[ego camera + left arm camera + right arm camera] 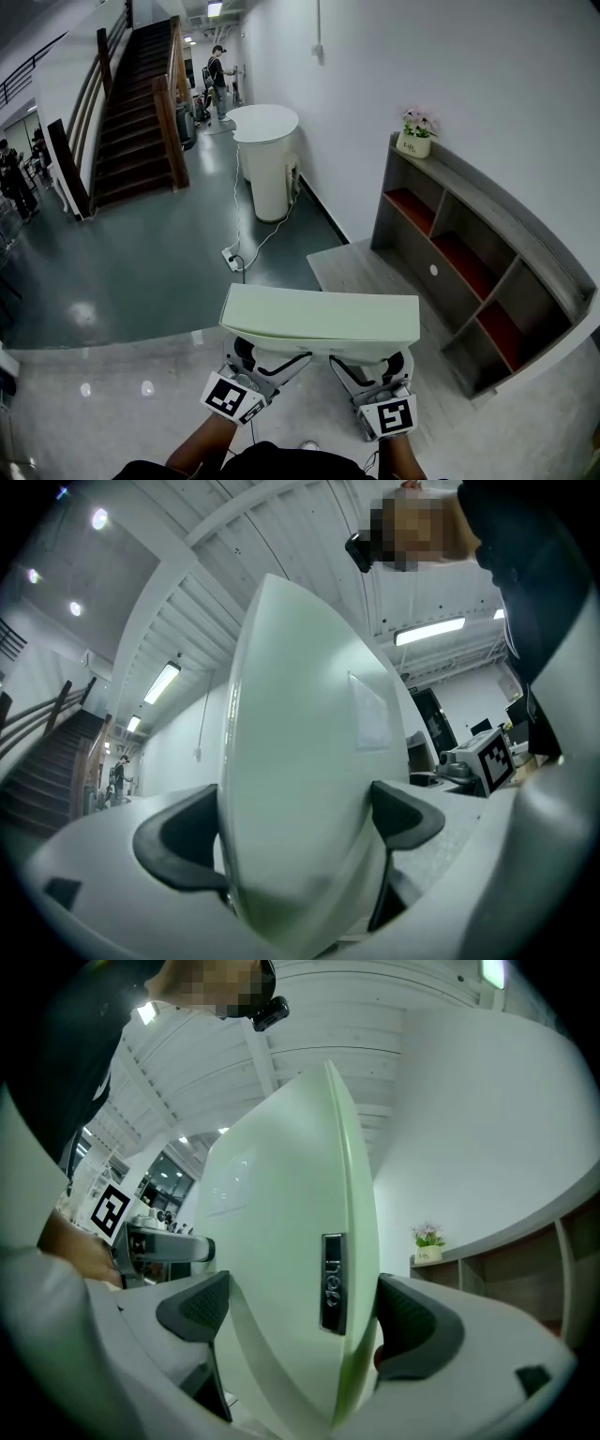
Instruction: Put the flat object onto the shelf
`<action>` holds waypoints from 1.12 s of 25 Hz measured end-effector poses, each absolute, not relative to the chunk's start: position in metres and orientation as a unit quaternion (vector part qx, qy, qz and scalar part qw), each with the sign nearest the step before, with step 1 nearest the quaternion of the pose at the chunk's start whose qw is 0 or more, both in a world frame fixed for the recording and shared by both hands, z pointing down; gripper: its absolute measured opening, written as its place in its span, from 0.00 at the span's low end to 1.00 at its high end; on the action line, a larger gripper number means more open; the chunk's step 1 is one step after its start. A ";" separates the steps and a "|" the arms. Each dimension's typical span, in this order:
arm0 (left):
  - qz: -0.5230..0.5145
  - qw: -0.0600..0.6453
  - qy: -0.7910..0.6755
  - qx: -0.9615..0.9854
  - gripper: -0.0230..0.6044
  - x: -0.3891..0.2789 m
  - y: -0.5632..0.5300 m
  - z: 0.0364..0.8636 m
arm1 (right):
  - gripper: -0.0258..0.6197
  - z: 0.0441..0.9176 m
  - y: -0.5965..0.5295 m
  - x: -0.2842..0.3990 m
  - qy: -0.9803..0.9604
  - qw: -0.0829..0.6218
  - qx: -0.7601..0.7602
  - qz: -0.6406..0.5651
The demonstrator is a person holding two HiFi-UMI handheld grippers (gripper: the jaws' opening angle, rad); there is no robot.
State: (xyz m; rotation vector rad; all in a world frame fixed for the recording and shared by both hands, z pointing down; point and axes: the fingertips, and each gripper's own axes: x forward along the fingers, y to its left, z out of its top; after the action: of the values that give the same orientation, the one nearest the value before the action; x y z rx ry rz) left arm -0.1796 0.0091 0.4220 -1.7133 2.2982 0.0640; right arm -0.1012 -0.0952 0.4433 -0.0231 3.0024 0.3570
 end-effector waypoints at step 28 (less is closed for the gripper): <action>0.062 0.133 0.706 -0.693 0.84 -0.279 -0.172 0.412 | 0.78 0.425 -0.250 -0.173 0.980 0.032 -0.144 0.131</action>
State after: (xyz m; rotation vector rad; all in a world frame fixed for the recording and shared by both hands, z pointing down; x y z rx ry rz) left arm -0.2786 -0.1718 0.4117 -2.0100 2.0473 0.1805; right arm -0.1728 -0.2498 0.4246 -0.4427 3.0195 0.4030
